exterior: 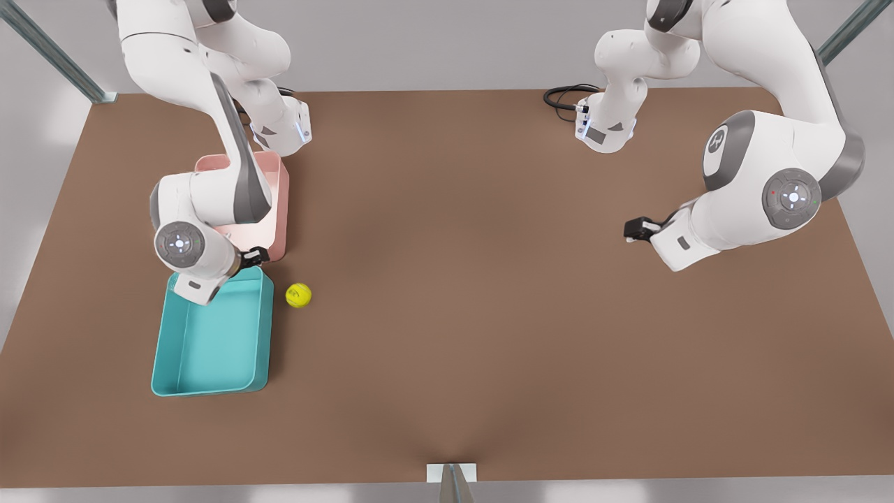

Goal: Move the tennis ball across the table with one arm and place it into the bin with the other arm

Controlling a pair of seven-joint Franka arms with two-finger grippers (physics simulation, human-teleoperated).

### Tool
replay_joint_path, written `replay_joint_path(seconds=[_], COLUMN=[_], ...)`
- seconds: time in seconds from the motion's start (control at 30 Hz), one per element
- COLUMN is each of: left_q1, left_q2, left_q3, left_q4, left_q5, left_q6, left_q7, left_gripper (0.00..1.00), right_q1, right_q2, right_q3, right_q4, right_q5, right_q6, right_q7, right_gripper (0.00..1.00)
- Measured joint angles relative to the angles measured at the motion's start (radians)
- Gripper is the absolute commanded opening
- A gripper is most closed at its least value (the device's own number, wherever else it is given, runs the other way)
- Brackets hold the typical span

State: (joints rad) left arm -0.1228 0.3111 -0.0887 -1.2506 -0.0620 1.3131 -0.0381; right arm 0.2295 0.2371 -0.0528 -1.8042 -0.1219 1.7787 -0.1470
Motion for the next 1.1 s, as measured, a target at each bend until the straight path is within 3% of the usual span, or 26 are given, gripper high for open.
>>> replay_joint_path(seconds=[0.47, 0.57, 0.73, 0.87, 1.1], left_q1=[0.001, 0.004, 0.052, 0.165, 0.151], left_q2=[-0.012, -0.041, -0.041, -0.157, -0.161], left_q3=[-0.016, -0.039, -0.037, -0.048, -0.049], left_q4=[-0.046, -0.122, -0.089, -0.244, -0.250], left_q5=[0.005, 0.021, 0.039, 0.069, 0.083], left_q6=[0.009, 0.061, 0.106, 0.174, 0.225], left_q7=[-0.182, -0.205, -0.235, -0.204, -0.160], left_gripper=[1.00, 1.00, 1.00, 1.00, 1.00], right_q1=[0.118, 0.115, 0.122, 0.130, 0.128], right_q2=[0.151, 0.205, 0.258, 0.272, 0.262], right_q3=[0.008, 0.010, 0.010, 0.014, 0.016], right_q4=[-0.021, -0.018, -0.028, -0.046, -0.099], right_q5=[0.008, 0.004, -0.002, -0.005, -0.077], right_q6=[0.160, 0.171, 0.208, 0.257, 0.375], right_q7=[0.051, -0.004, -0.135, -0.260, -0.493], right_gripper=[1.00, 1.00, 1.00, 1.00, 1.00])
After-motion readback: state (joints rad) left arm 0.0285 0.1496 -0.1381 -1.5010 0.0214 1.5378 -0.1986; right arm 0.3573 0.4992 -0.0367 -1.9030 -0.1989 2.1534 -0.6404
